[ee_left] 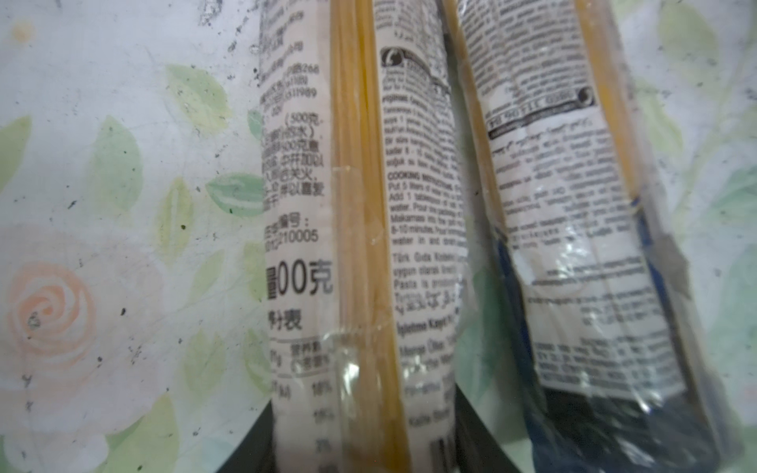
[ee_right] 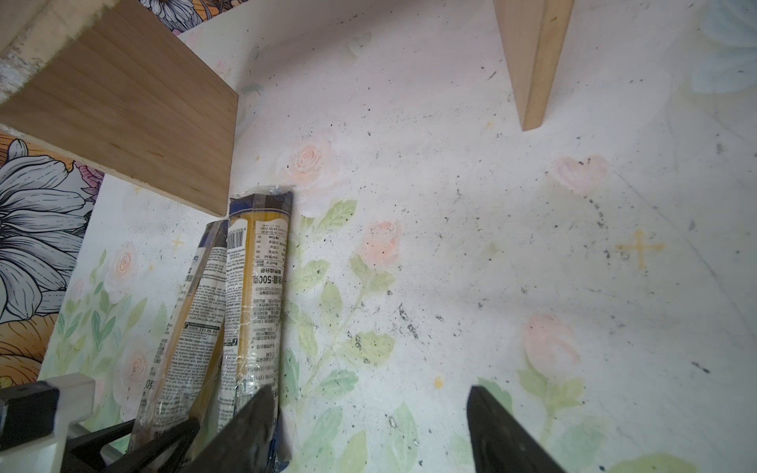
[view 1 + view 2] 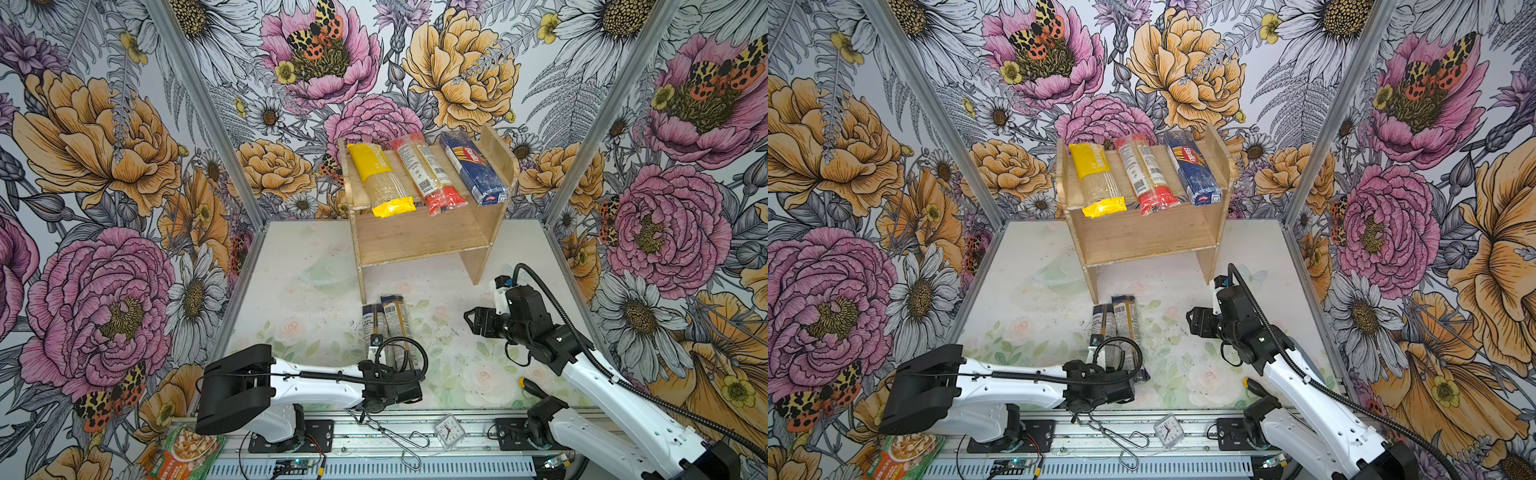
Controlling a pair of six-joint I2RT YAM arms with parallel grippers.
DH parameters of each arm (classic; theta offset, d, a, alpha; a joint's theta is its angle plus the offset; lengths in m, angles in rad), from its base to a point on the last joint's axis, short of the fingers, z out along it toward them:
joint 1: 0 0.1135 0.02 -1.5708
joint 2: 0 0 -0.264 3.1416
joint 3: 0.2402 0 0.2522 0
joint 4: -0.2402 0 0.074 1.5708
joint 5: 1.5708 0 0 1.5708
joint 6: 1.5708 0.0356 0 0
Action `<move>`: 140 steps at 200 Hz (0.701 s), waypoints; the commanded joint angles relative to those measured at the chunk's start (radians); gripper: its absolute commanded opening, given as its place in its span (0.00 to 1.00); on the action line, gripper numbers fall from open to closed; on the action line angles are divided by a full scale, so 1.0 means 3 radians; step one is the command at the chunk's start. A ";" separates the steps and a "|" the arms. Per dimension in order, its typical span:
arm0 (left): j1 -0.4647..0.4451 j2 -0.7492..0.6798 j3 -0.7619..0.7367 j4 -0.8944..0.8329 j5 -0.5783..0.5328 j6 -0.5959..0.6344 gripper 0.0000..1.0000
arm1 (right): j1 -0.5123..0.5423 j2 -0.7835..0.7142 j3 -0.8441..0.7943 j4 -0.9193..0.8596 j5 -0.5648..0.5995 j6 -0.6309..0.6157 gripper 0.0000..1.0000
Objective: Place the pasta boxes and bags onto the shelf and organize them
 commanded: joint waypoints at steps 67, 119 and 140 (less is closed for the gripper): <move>-0.0123 -0.0654 -0.0005 0.0079 -0.0343 0.0282 0.34 | 0.0045 0.0023 0.0096 0.0075 0.0037 0.0032 0.76; -0.0168 -0.0761 0.0098 0.0078 -0.0393 0.0454 0.34 | 0.0049 0.0027 0.0093 0.0075 0.0048 0.0032 0.76; -0.0188 -0.0812 0.0091 0.0080 -0.0433 0.0446 0.33 | 0.0054 0.0031 0.0095 0.0075 0.0053 0.0030 0.76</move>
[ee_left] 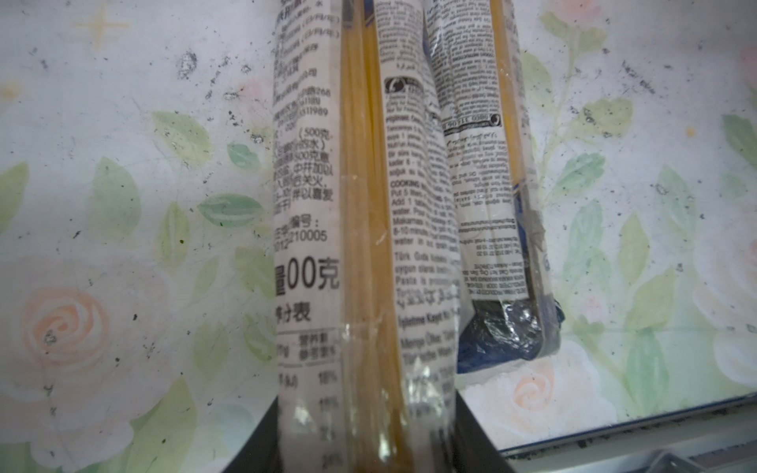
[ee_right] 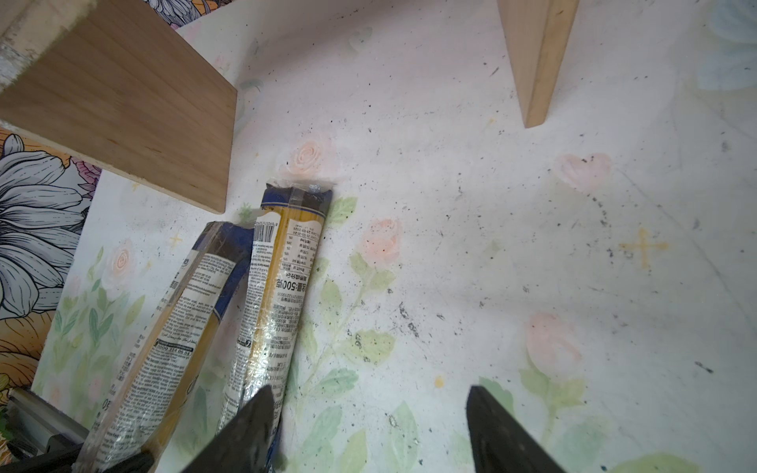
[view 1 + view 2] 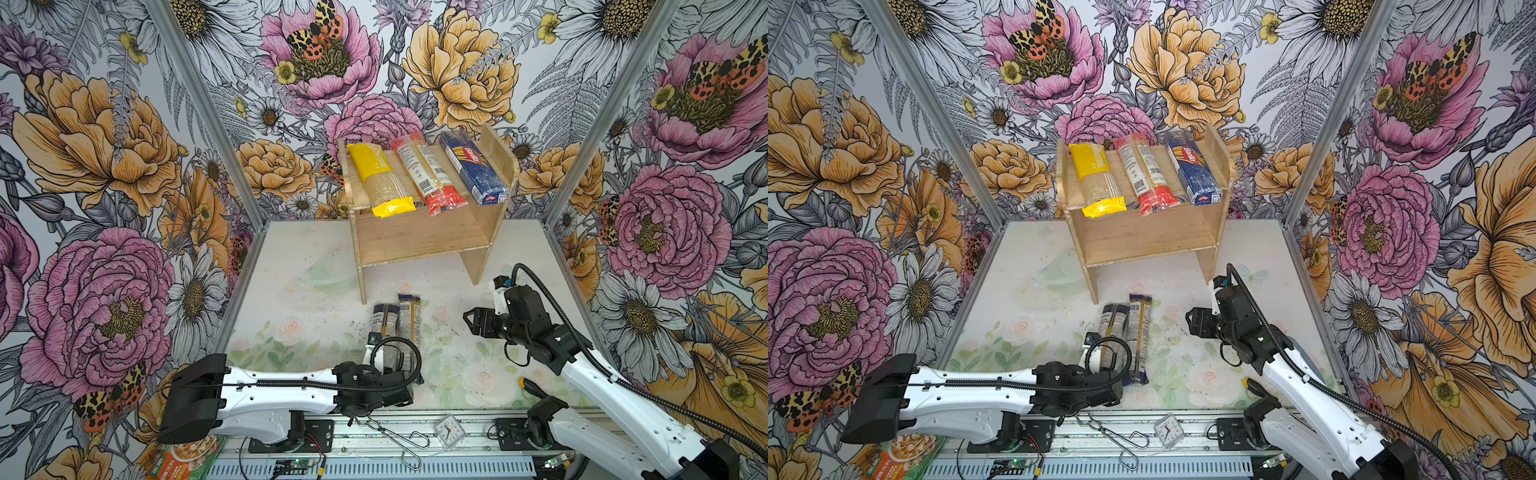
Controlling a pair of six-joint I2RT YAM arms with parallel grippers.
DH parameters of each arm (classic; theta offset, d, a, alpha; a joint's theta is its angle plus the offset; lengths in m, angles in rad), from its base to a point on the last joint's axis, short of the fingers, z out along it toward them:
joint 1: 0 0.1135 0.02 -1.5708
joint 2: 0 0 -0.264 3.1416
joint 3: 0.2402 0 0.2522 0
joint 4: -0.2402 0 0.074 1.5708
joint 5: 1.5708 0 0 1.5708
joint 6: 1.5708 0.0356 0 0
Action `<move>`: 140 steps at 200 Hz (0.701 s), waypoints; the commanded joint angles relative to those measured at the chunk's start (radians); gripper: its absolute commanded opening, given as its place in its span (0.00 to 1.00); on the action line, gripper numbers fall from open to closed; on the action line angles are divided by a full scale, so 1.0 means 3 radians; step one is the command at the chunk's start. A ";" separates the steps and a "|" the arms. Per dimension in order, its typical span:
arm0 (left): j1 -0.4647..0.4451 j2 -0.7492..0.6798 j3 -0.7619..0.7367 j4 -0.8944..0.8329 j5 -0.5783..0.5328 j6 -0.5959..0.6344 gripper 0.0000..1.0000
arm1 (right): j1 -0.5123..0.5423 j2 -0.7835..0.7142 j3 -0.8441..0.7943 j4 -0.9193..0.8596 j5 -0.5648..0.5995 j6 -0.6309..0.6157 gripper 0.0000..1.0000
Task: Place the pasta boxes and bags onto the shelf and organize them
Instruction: 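Lift one Ankara pack upright off the table with the left gripper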
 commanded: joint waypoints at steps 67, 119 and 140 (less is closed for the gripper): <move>-0.0063 -0.0367 0.0086 0.0184 -0.0516 0.0155 0.30 | 0.0036 0.0029 0.0081 0.0075 0.0054 0.0021 0.76; -0.0137 -0.0437 0.0240 0.0186 -0.0606 0.0424 0.30 | 0.0038 0.0050 0.0086 0.0075 0.0054 0.0017 0.76; -0.0150 -0.0455 0.0312 0.0186 -0.0642 0.0499 0.30 | 0.0038 0.0042 0.0079 0.0075 0.0053 0.0021 0.76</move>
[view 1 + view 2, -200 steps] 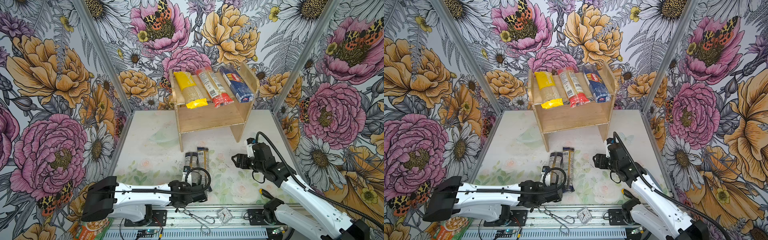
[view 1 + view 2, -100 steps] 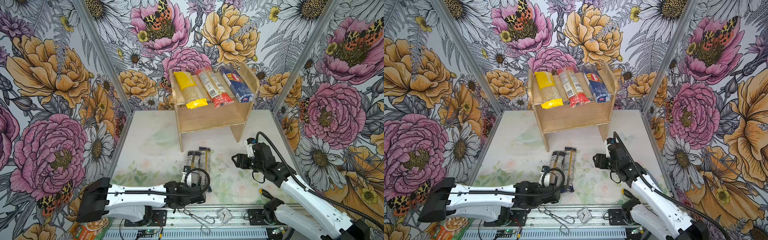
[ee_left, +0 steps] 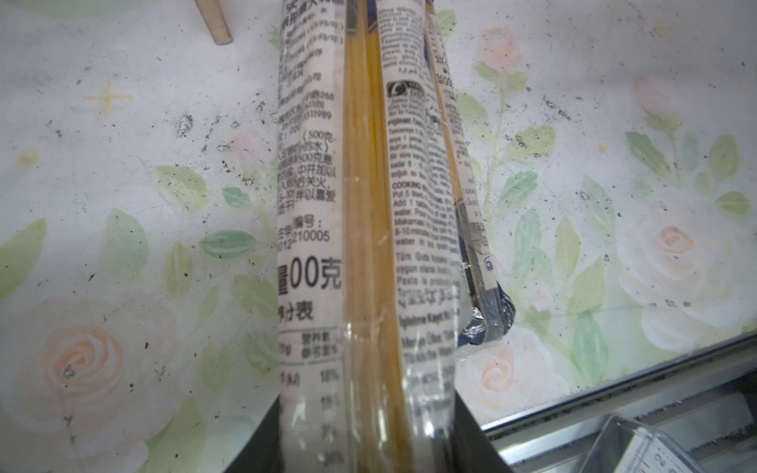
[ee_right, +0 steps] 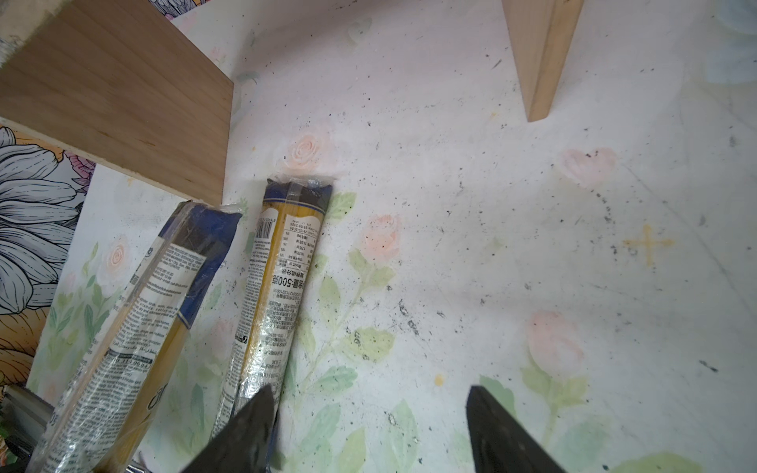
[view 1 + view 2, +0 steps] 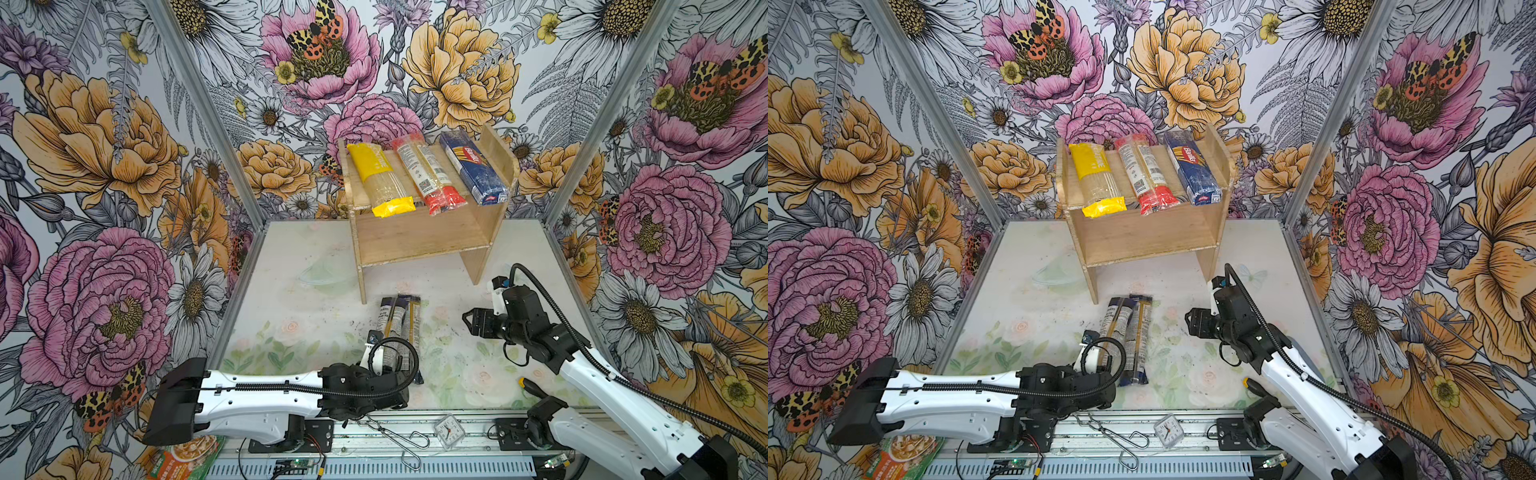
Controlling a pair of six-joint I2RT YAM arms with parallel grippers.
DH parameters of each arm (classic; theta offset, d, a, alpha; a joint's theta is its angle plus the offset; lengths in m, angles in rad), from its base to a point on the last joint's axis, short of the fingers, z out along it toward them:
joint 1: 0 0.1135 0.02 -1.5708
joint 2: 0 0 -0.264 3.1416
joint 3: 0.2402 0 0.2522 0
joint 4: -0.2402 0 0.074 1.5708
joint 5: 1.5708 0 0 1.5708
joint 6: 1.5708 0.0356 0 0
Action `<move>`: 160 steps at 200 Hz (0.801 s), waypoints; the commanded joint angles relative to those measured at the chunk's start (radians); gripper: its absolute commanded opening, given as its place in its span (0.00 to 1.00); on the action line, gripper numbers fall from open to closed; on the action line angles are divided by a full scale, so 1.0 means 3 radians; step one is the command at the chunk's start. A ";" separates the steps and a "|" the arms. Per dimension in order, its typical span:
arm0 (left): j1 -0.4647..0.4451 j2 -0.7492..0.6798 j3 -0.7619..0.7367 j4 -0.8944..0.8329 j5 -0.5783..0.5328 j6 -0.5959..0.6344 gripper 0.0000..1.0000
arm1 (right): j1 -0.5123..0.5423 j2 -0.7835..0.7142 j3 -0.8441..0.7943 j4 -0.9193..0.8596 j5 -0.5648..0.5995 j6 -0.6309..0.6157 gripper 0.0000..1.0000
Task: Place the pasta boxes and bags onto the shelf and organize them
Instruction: 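Lift one Ankara pack upright off the table with the left gripper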
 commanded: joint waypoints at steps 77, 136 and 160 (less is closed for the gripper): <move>-0.0123 -0.0363 0.0468 0.0217 -0.0651 0.0519 0.29 | 0.0025 0.0011 0.0067 0.0078 0.0049 0.0027 0.76; -0.0146 -0.0505 0.0648 0.0220 -0.0850 0.0797 0.30 | 0.0028 0.0001 0.0055 0.0079 0.0054 0.0027 0.76; -0.0145 -0.0524 0.0751 0.0220 -0.0949 0.0942 0.31 | 0.0028 0.0003 0.0050 0.0079 0.0052 0.0032 0.76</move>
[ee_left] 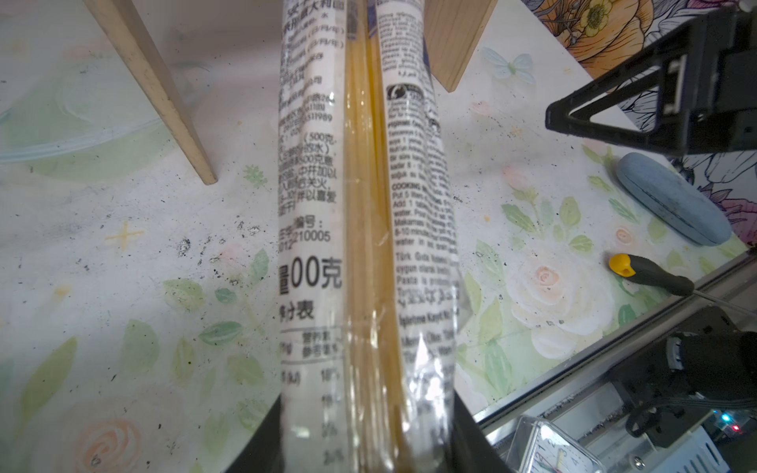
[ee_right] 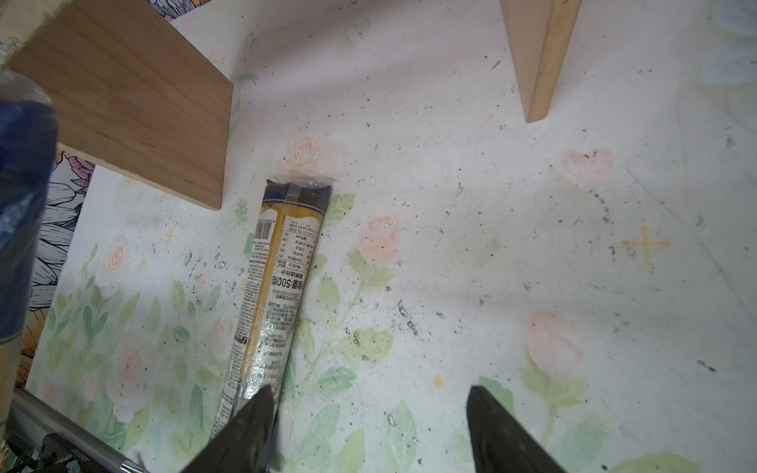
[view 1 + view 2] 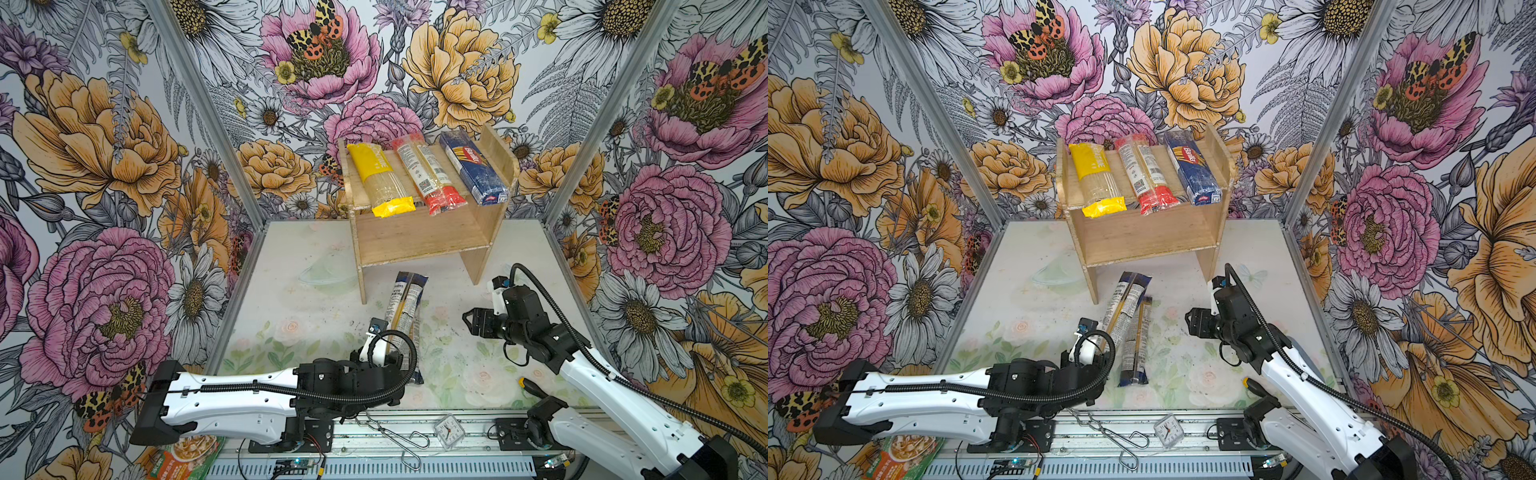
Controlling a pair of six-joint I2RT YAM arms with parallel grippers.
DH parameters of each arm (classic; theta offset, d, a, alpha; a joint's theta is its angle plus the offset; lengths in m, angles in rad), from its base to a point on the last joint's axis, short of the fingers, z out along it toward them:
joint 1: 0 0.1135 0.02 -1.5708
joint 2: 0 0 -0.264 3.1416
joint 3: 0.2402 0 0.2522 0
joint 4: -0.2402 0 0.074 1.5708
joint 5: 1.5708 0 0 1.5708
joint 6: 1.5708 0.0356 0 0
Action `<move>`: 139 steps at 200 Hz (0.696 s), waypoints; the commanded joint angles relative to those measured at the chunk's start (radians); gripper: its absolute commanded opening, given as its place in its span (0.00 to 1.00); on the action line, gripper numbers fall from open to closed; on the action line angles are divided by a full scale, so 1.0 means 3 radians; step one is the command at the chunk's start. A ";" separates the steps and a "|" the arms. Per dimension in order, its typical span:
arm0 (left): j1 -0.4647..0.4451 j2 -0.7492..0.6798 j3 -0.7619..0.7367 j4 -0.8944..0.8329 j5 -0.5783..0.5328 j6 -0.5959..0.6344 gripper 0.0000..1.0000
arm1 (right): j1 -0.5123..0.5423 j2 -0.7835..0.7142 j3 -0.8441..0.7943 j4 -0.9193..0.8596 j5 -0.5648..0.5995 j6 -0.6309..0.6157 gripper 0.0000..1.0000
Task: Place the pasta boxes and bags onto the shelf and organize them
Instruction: 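Lift one Ankara pack upright off the table with the left gripper, then carry the upright pack with the left gripper under the upper shelf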
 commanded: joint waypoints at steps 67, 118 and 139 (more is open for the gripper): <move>0.0217 -0.0116 0.0420 0.0320 -0.0542 0.0415 0.30 | 0.0030 0.0029 0.0055 0.0078 0.0047 0.0027 0.76; 0.0422 -0.0024 0.0479 0.0474 -0.0528 0.0510 0.30 | 0.0033 0.0022 0.0038 0.0084 0.0042 0.0030 0.76; 0.0537 0.0056 0.0533 0.0562 -0.0460 0.0553 0.30 | 0.0030 0.0026 0.0047 0.0084 0.0034 0.0018 0.76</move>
